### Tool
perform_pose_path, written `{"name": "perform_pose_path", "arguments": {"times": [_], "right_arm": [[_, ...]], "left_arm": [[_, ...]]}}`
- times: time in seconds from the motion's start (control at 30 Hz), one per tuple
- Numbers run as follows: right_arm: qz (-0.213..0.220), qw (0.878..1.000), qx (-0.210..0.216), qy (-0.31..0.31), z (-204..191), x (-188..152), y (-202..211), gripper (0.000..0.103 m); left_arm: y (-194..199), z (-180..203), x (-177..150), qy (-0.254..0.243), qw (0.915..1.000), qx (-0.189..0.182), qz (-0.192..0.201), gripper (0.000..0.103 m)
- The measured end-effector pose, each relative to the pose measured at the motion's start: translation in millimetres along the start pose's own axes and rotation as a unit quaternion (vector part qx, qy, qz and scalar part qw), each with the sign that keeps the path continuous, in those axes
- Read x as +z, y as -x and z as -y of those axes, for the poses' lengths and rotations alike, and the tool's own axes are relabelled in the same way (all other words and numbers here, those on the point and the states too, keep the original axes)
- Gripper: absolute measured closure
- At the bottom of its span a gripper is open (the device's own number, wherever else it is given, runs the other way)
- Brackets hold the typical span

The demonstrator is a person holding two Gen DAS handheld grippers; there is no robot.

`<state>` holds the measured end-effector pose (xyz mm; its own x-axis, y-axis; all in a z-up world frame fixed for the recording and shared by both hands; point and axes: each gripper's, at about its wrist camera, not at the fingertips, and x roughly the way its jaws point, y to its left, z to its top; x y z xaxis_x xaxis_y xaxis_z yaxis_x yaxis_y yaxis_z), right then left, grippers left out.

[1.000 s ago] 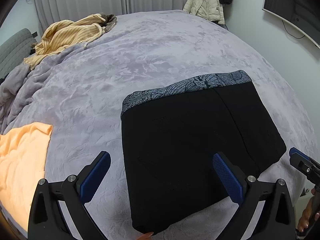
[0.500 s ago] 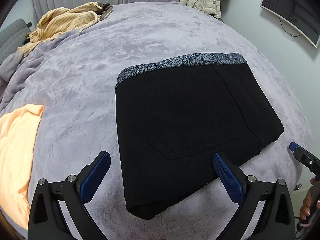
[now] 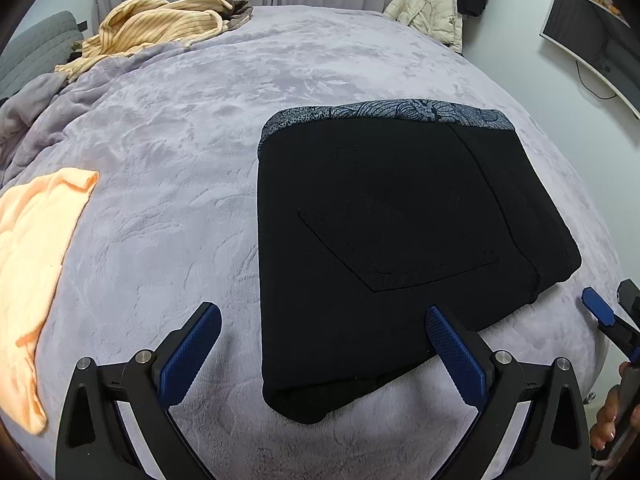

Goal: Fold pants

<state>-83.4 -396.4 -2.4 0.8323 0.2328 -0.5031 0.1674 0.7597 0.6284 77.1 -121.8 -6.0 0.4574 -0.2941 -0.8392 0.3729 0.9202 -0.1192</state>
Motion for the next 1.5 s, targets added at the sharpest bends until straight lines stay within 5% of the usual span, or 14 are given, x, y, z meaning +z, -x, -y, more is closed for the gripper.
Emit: {"name": "perform_pose_path", "arguments": {"times": [0.33, 0.6, 0.73, 1.5], "right_arm": [[0.066, 0.996, 0.054, 0.007, 19.9, -26.5, 0.4, 0.008], [0.076, 0.996, 0.009, 0.049, 9.6, -35.6, -7.0, 0.008], [0.077, 0.996, 0.010, 0.049, 10.6, -36.5, -5.2, 0.008], [0.073, 0.996, -0.010, 0.056, 8.4, -39.1, -8.5, 0.008]], "left_arm": [[-6.3, 4.4, -8.0, 0.005, 0.9998, 0.011, -0.014, 0.000], [-7.5, 20.3, -7.0, -0.025, 0.9980, 0.049, -0.029, 0.000], [-28.8, 34.4, -15.4, -0.056, 0.9918, 0.075, -0.086, 0.000], [-38.0, 35.6, -19.1, -0.040, 0.9911, 0.085, -0.094, 0.000]]}}
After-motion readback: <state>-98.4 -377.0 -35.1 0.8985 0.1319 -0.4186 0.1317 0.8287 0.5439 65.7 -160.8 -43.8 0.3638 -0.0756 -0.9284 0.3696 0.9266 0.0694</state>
